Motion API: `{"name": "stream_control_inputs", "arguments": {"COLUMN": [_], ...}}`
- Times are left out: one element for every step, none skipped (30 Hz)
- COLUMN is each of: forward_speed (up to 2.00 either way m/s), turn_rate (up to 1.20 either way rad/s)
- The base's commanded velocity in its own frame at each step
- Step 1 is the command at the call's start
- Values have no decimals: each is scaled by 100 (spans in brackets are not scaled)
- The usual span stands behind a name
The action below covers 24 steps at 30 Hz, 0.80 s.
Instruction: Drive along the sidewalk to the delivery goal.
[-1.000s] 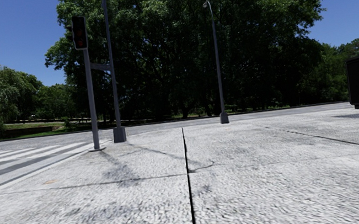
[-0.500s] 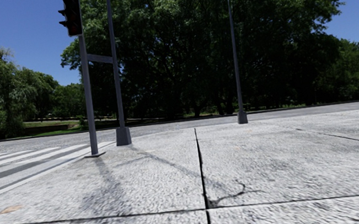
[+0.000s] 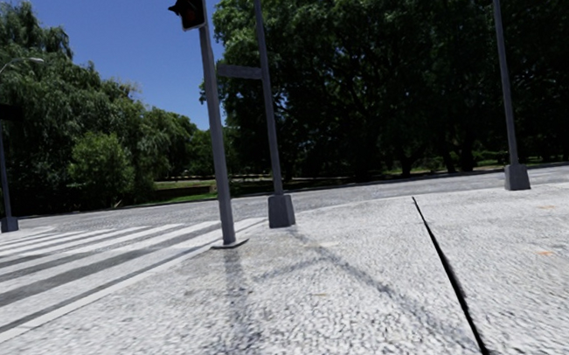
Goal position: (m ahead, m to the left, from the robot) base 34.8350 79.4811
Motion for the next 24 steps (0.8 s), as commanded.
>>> {"name": "stream_control_inputs", "arguments": {"forward_speed": [200, 200, 200, 200, 200, 200, 200, 200, 200, 200, 200, 200, 200, 200, 200, 200, 200, 200, 200, 200, 200, 200, 200, 200], "turn_rate": [68, 68, 68, 68, 68, 68, 68, 68, 68, 68, 68, 68, 68, 69, 69, 69, 69, 69, 69, 69, 69, 69, 69, 69]}}
